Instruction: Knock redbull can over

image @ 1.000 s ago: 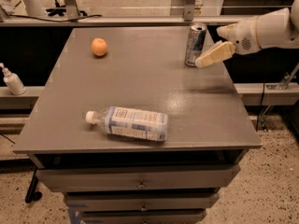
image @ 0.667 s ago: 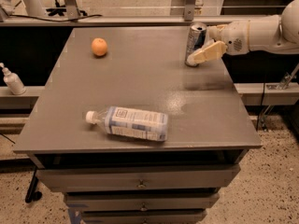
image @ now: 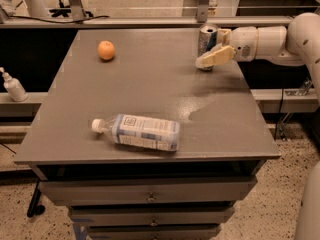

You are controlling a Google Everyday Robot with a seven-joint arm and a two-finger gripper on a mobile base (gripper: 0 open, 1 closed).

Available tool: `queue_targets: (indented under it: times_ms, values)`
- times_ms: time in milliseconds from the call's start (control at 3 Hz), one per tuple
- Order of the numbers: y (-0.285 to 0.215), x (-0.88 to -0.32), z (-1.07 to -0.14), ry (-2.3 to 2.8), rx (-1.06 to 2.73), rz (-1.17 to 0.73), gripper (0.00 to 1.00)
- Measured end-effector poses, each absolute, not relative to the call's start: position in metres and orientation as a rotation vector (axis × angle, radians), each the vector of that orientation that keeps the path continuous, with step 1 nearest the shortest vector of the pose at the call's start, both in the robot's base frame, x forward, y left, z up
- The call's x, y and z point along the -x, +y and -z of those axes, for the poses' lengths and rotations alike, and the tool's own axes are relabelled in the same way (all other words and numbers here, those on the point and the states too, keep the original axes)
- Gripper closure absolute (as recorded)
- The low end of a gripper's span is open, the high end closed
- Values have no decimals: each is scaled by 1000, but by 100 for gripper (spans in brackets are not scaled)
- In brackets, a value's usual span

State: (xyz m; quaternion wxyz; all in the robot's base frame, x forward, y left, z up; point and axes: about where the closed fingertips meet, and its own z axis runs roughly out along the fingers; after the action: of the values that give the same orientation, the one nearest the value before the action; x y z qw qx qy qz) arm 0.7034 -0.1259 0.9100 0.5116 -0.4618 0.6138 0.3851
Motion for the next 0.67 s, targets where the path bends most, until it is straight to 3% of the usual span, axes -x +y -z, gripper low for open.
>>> queue_targets:
  times_ms: [667]
  values:
    - [-113, -656, -913, 1303, 1138, -1142, 0]
